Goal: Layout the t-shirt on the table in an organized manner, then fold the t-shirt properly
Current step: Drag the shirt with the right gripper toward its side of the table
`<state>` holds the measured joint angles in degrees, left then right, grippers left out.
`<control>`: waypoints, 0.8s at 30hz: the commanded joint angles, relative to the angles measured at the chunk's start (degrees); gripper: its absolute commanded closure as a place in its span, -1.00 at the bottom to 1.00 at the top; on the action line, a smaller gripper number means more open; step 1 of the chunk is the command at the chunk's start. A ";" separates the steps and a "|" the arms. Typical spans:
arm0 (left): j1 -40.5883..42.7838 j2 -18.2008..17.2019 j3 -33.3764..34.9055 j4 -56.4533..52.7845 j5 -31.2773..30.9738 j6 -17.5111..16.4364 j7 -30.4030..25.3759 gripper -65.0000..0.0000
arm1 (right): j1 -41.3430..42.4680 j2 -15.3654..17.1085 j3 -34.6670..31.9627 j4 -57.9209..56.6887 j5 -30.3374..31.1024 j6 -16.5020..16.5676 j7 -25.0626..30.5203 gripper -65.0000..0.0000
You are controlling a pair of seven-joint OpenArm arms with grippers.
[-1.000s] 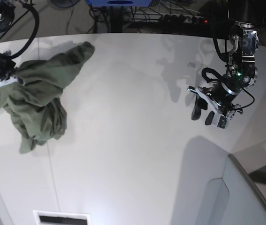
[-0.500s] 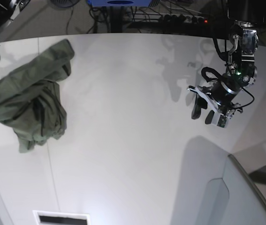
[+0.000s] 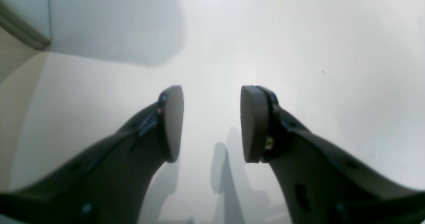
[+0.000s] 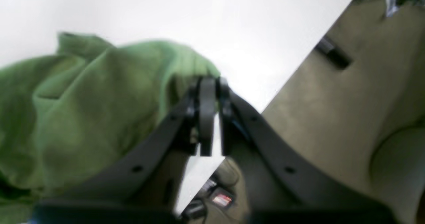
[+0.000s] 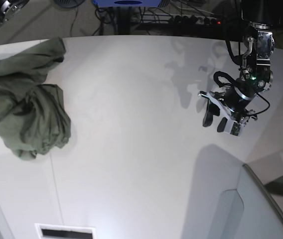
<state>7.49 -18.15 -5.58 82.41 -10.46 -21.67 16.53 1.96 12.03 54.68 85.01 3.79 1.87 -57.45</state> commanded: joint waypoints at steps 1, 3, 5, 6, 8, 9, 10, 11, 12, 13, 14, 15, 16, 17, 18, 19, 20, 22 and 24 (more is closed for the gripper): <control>-0.58 -0.62 -0.35 0.89 -0.40 0.00 -1.37 0.16 | 0.90 1.99 0.84 -0.22 -0.85 -0.33 1.85 0.63; -0.58 -0.62 -0.35 0.89 -0.40 0.00 -1.37 0.16 | 0.73 2.96 0.75 -0.84 -0.85 -0.33 1.93 0.15; -0.58 -0.62 -0.35 0.89 -0.40 0.00 -1.37 0.16 | 0.37 1.99 0.58 1.62 -0.85 -0.15 0.53 -0.30; -0.58 -0.62 -0.35 0.89 -0.40 0.00 -1.37 0.16 | -0.42 1.11 0.31 4.17 -0.85 0.20 -1.32 -0.42; -0.67 -0.62 -0.35 0.80 -0.40 0.00 -1.37 0.16 | -1.82 -2.05 -1.18 10.68 -0.58 1.08 -5.36 -0.46; -0.76 -0.62 -0.35 0.80 -0.40 0.00 -1.37 0.16 | -2.62 -3.81 -2.15 13.76 -0.58 2.75 -7.03 -0.46; -0.85 -0.62 -0.35 0.80 -0.40 0.00 -1.37 0.16 | -3.41 -5.92 -2.94 16.39 -0.58 5.03 -8.61 -0.46; -0.85 -0.62 -0.35 0.80 -0.40 0.00 -1.37 0.16 | -4.02 -8.12 -3.64 18.06 -0.58 7.32 -9.85 -0.46; -0.94 -0.62 -0.35 0.80 -0.40 0.00 -1.37 0.16 | -4.46 -10.23 -3.99 18.68 -0.58 8.99 -11.16 -0.46; -0.94 -0.53 -0.35 0.80 -0.40 0.00 -1.37 0.16 | -4.64 -11.72 -3.99 18.59 -0.58 10.22 -11.78 -0.46; -0.94 -0.53 -0.35 0.80 -0.40 0.00 -1.37 0.16 | -4.73 -13.22 -3.73 18.06 -0.58 10.75 -12.04 -0.46; -0.94 -0.53 -0.35 0.80 -0.40 0.00 -1.37 0.16 | -4.90 -14.71 -3.73 17.01 -0.67 10.75 -11.96 -0.46; -0.94 -0.53 -0.35 0.80 -0.40 0.00 -1.37 0.16 | -5.34 -15.59 -3.64 16.13 -0.67 10.75 -11.78 -0.46; -0.94 -0.53 -0.35 0.80 -0.40 0.00 -1.37 0.16 | -5.87 -16.47 -3.64 15.78 -0.67 10.66 -10.55 -0.46; -0.94 -0.62 -0.35 0.80 -0.40 0.00 -1.37 0.16 | -6.31 -17.00 -3.64 15.69 -0.67 10.66 -9.14 -0.46; -0.76 -0.62 -0.35 0.80 -0.40 0.00 -1.37 0.16 | -7.01 -17.61 -3.64 15.51 -0.76 10.57 -7.47 -0.46; -0.67 -0.62 -0.35 0.80 -0.40 0.00 -1.37 0.16 | -7.63 -17.88 -3.64 15.34 -0.76 10.57 -6.15 -0.46; -0.58 -0.62 -0.35 0.80 -0.40 0.00 -1.37 0.16 | -8.07 -18.05 -3.64 13.67 -0.76 10.57 -4.22 -0.46; -0.50 -0.62 -0.35 0.36 -0.40 0.00 -1.37 0.16 | -7.80 -17.88 -3.29 10.42 -0.76 10.57 -2.99 -0.46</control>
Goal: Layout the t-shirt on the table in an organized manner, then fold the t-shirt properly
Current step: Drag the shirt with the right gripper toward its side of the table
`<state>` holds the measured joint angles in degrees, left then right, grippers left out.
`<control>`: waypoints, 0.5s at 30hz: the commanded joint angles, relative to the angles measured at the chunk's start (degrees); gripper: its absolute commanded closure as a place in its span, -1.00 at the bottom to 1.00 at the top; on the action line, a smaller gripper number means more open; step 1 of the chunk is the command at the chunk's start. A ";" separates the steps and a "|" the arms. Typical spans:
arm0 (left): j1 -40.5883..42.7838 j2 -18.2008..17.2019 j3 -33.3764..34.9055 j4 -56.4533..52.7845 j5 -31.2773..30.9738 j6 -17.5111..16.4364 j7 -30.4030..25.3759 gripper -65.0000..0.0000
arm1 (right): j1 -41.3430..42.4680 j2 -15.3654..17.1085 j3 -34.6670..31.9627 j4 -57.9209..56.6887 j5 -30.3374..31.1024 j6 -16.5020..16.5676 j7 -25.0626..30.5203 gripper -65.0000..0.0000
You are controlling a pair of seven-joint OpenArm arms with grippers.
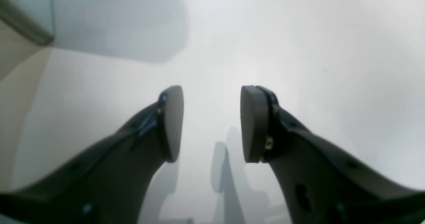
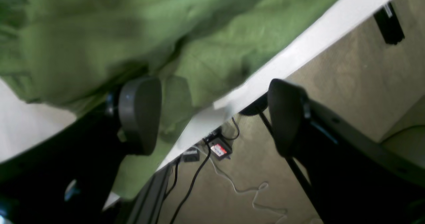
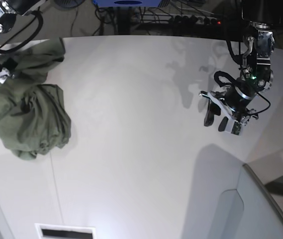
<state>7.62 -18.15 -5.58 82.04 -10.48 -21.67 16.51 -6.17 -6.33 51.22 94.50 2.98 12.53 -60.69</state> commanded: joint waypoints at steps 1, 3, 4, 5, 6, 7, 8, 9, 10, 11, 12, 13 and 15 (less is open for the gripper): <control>-0.72 -0.62 -0.35 0.11 -0.38 0.00 -1.35 0.16 | 0.68 0.57 1.13 -0.92 0.05 -0.10 0.86 -0.46; -0.98 -0.62 -0.35 -0.59 -0.38 0.00 -1.35 0.16 | 1.65 0.75 2.18 -3.64 0.23 0.26 2.00 -0.46; -0.98 -0.62 -0.35 -0.85 -0.55 0.00 -1.35 0.16 | 2.09 0.83 2.54 -4.87 0.23 0.34 2.44 -0.46; -0.98 -0.62 -0.35 -0.85 -0.64 0.00 -1.35 0.16 | 2.35 0.83 2.71 -5.93 0.23 0.34 2.88 -0.46; -0.98 -0.62 -0.35 -0.85 -0.64 0.00 -1.35 0.16 | 2.35 0.92 2.71 -6.89 0.23 0.34 3.06 -0.46; -0.98 -0.62 -0.35 -0.85 -0.64 0.00 -1.35 0.16 | 2.53 0.92 2.71 -7.51 0.23 0.34 3.32 -0.46; -0.98 -0.62 -0.35 -0.85 -0.64 0.00 -1.35 0.16 | 2.79 0.92 2.71 -8.04 0.23 0.34 3.85 -0.46; -0.98 -0.62 -0.35 -0.85 -0.64 0.00 -1.35 0.16 | 2.79 0.92 2.62 -8.65 0.23 0.34 4.55 -0.45; -0.98 -0.62 -0.35 -0.85 -0.55 0.00 -1.35 0.16 | 2.79 0.92 2.45 -9.18 0.23 0.34 5.26 -0.45; -0.98 -0.62 -0.35 -0.85 -0.46 0.00 -1.35 0.16 | 2.79 0.92 2.36 -9.80 0.23 0.34 5.87 -0.42; -0.98 -0.62 -0.35 -1.03 -0.38 0.00 -1.35 0.16 | 2.79 1.01 2.36 -10.23 0.23 0.34 6.31 -0.32; -0.98 -0.62 -0.35 -1.12 -0.38 0.00 -1.35 0.16 | 2.79 1.62 2.36 -10.59 0.23 0.34 6.49 -0.10; -0.98 -0.62 -0.35 -1.12 -0.38 0.00 -1.35 0.16 | 3.32 2.33 2.80 -11.29 0.23 0.34 6.31 0.46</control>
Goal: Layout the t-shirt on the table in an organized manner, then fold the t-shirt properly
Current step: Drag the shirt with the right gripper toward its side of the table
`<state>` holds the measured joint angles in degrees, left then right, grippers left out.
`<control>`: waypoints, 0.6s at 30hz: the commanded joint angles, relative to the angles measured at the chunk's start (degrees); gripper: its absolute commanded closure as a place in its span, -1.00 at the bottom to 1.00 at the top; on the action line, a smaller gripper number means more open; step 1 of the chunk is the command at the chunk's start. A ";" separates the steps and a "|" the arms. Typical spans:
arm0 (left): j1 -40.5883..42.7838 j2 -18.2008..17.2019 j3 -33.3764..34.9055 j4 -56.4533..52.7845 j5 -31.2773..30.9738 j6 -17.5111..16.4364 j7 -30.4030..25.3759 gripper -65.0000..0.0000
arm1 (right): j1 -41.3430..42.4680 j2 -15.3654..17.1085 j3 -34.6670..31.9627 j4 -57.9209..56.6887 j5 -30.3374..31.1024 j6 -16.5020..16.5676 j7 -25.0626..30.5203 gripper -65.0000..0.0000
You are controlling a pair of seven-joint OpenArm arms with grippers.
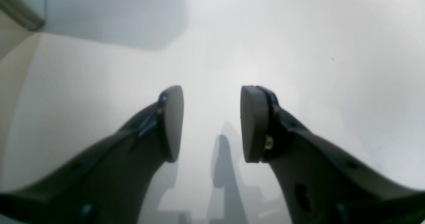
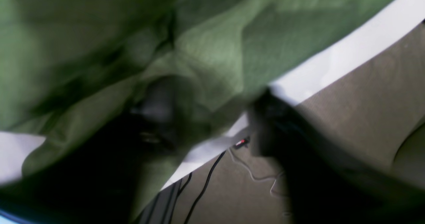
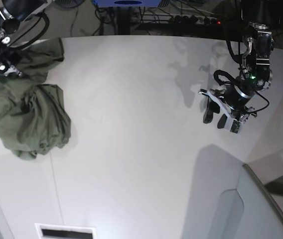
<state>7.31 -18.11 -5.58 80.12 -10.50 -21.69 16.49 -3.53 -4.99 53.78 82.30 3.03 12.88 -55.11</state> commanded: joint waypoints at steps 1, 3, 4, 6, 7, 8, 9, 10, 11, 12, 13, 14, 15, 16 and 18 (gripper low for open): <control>-0.67 -0.66 -0.35 0.81 -0.35 0.02 -1.33 0.16 | 0.85 1.43 0.33 0.73 0.18 -0.01 0.65 0.79; -0.67 -0.66 -0.35 0.81 -0.35 0.02 -1.33 0.16 | 0.85 2.58 0.86 0.99 0.18 -0.01 0.56 1.00; -0.67 -0.66 -0.35 0.81 -0.35 0.02 -1.33 0.16 | 1.20 3.10 2.26 1.08 0.18 -0.01 0.56 0.92; -0.67 -0.66 -0.35 0.81 -0.35 0.02 -1.33 0.16 | 1.46 4.77 4.99 1.17 0.18 -0.01 0.47 0.97; -0.67 -0.66 -0.35 0.81 -0.35 0.02 -1.33 0.16 | 1.99 5.92 6.22 1.35 0.18 -0.01 0.39 1.00; -0.67 -0.66 -0.35 0.81 -0.35 0.02 -1.33 0.16 | 2.17 7.41 7.36 2.05 0.18 -0.01 -0.40 1.00; -0.67 -0.66 -0.35 0.81 -0.35 0.02 -1.33 0.16 | 2.34 8.64 8.07 2.75 0.18 -0.01 -1.37 1.00; -0.67 -0.66 -0.35 0.81 -0.35 0.02 -1.33 0.16 | 2.52 9.61 8.68 3.54 0.18 -0.01 -2.34 1.00; -0.67 -0.66 -0.35 0.81 -0.35 0.02 -1.33 0.16 | 2.52 10.58 9.03 4.77 0.18 0.08 -3.22 1.00; -0.67 -0.66 -0.35 0.81 -0.35 0.02 -1.33 0.16 | 2.52 11.63 9.21 6.09 0.18 0.08 -3.57 1.00; -0.67 -0.66 -0.35 0.81 -0.35 0.02 -1.33 0.16 | 2.52 12.60 9.21 7.32 0.18 0.08 -3.66 1.00; -0.67 -0.66 -0.35 0.81 -0.35 0.02 -1.33 0.16 | 2.61 13.30 9.21 8.12 0.18 0.08 -3.48 1.00; -0.67 -0.66 -0.35 0.81 -0.35 0.02 -1.33 0.16 | 3.31 14.36 9.21 8.38 0.18 -0.09 -3.48 1.00; -0.67 -0.66 -0.35 0.81 -0.35 0.02 -1.33 0.16 | 4.10 15.50 9.21 8.20 0.18 -0.27 -3.48 1.00; -0.67 -0.57 -0.26 0.81 -0.35 0.02 -1.33 0.16 | 5.42 17.61 8.77 5.39 0.18 -0.36 -3.39 1.00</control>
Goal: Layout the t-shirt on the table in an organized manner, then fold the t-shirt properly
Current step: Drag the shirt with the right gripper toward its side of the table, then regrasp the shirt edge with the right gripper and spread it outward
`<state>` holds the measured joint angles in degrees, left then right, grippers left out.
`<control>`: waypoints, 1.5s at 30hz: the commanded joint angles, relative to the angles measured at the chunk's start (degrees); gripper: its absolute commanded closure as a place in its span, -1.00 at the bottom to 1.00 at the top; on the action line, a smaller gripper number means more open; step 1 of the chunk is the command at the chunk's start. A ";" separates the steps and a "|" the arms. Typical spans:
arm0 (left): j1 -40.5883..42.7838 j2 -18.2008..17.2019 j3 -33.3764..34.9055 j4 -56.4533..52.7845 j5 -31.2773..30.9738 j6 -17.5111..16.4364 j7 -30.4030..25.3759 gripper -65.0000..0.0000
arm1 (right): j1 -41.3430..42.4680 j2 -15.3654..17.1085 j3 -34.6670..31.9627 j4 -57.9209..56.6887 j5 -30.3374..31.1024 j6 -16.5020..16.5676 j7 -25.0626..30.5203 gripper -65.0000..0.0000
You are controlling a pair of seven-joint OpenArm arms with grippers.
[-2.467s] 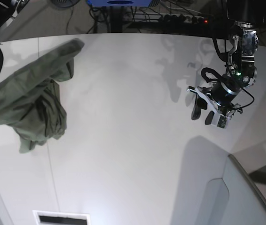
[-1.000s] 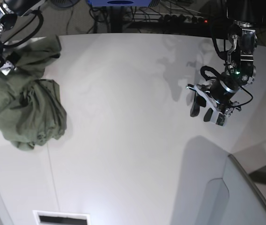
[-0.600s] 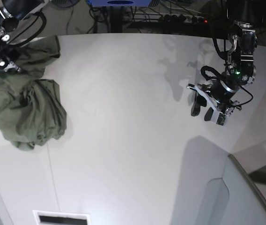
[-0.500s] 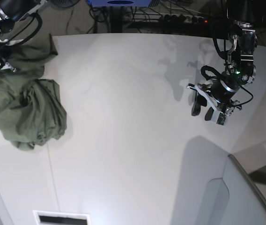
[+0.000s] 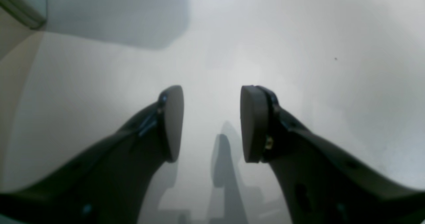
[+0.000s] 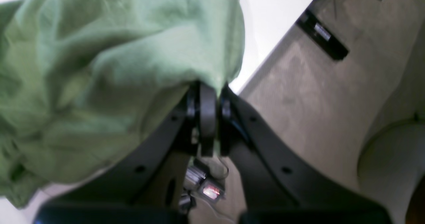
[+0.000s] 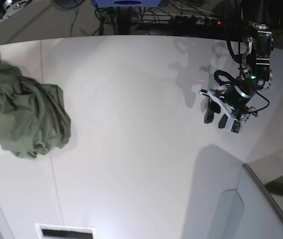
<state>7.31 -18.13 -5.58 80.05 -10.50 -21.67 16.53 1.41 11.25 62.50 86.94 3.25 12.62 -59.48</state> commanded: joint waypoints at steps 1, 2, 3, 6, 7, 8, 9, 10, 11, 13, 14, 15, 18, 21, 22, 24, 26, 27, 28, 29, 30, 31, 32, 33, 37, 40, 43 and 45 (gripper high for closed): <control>-0.67 -0.55 -0.26 0.87 -0.35 0.00 -1.37 0.16 | 1.62 2.34 0.05 -1.27 -0.12 -0.09 1.07 1.00; -0.67 -0.55 -0.26 0.87 -0.35 0.00 -1.37 0.16 | 2.77 3.39 0.05 -3.38 -0.21 -0.18 1.51 1.00; -0.67 -0.55 -0.26 0.87 -0.35 0.00 -1.37 0.16 | 3.65 4.45 -0.04 -5.57 -0.30 -0.18 2.74 0.99; -0.59 -0.64 -0.26 0.87 -0.35 0.00 -1.37 0.16 | 5.58 7.17 -0.13 -11.73 -0.30 -1.24 10.21 0.98; -0.50 -0.64 -0.26 0.87 -0.35 0.00 -1.37 0.16 | 6.02 7.96 -0.21 -13.49 -0.39 -3.00 12.85 0.98; -0.41 -0.64 -0.26 0.87 -0.35 0.00 -1.37 0.16 | 6.37 8.75 -0.21 -15.68 -0.39 -5.11 15.13 0.98; -0.41 -0.64 -0.26 0.87 -0.35 0.00 -1.37 0.16 | 6.81 9.46 -0.39 -17.53 -0.39 -6.95 16.98 0.97; -0.32 -0.64 -0.26 0.87 -0.35 0.00 -1.37 0.16 | 7.25 10.34 -1.53 -19.46 -0.39 -8.62 18.56 0.96; -0.23 -0.64 -0.26 0.87 -0.35 0.00 -1.37 0.16 | 7.43 11.57 -3.20 -21.49 -0.39 -10.03 19.97 0.88; -0.23 -0.64 -0.26 0.87 -0.35 0.00 -1.37 0.16 | 7.43 13.33 -6.10 -24.03 -0.39 -11.79 21.29 0.57; -0.23 -0.64 -0.26 0.87 -0.35 0.00 -1.37 0.16 | 7.43 13.68 -7.07 -24.47 -0.39 -12.40 21.64 0.37; -0.23 -0.64 -0.17 0.87 -0.35 0.00 -1.37 0.16 | 7.43 13.85 -7.86 -24.30 -0.39 -12.67 21.90 0.13; -0.59 -0.90 2.99 0.87 -0.35 0.00 -1.37 0.16 | 7.16 12.89 -8.57 -19.20 -0.30 -12.58 21.90 -0.40; -0.67 -0.90 5.89 0.87 -0.27 0.00 -1.37 0.16 | 2.85 7.08 -10.06 -6.54 -0.21 -7.39 21.11 -0.33; -0.67 -0.90 6.77 0.87 -0.27 0.00 -1.37 0.16 | 0.74 4.62 -11.99 -1.44 -0.21 -3.61 20.06 -0.29; -0.67 -0.81 8.09 0.87 -0.27 0.00 -1.37 0.16 | -4.00 -0.56 -16.13 8.23 -0.21 4.12 16.71 -0.23; -0.76 -0.73 8.71 0.87 -0.27 0.00 -1.37 0.16 | -8.49 -4.87 -20.87 15.79 -0.30 8.96 13.37 -0.18; -0.76 -0.64 8.71 0.87 -0.27 0.00 -1.37 0.16 | -10.42 -6.54 -23.77 18.34 -0.30 9.93 12.14 -0.16; -0.85 -0.64 8.71 0.87 -0.27 0.00 -1.37 0.16 | -12.53 -7.60 -27.20 20.10 -0.30 10.10 11.53 -0.16; -0.85 -0.64 8.62 0.87 -0.27 0.00 -1.37 0.16 | -14.38 -7.86 -30.46 20.98 -0.30 10.10 11.44 -0.16; -0.85 -0.64 8.44 0.87 -0.27 0.00 -1.37 0.16 | -15.96 -7.86 -34.59 21.15 -0.30 10.10 11.44 -0.16; -0.85 -0.64 8.35 0.87 -0.27 0.00 -1.37 0.16 | -17.28 -7.51 -38.37 21.15 -0.30 10.10 11.44 -0.16; -0.85 -0.81 8.35 0.87 -0.27 0.00 -1.37 0.16 | -17.98 -7.07 -41.27 21.06 -0.30 10.10 11.88 -0.16; -0.85 -0.81 8.35 0.87 -0.27 0.00 -1.37 0.16 | -18.60 -6.72 -43.99 20.80 -0.39 10.10 12.85 -0.16; -0.59 -0.90 8.27 0.87 -0.35 0.00 -1.37 0.16 | -19.21 -6.45 -50.24 17.81 -0.48 10.01 17.86 -0.17; -0.50 -0.90 8.27 0.78 -0.35 0.00 -1.37 0.16 | -18.07 -5.49 -55.25 13.77 -3.20 9.93 18.74 -0.17; -0.41 -0.90 8.27 0.78 -0.35 0.00 -1.37 0.16 | -16.75 -5.84 -58.94 9.02 -11.11 7.11 22.78 -0.17; -0.50 -0.90 8.27 0.78 -0.35 0.00 -1.37 0.16 | -16.22 -5.93 -60.35 6.73 -14.81 5.09 26.12 -0.18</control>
<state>7.44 -18.48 3.05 79.99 -10.46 -21.52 16.32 -15.33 4.60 1.74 92.82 -10.94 18.35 -33.47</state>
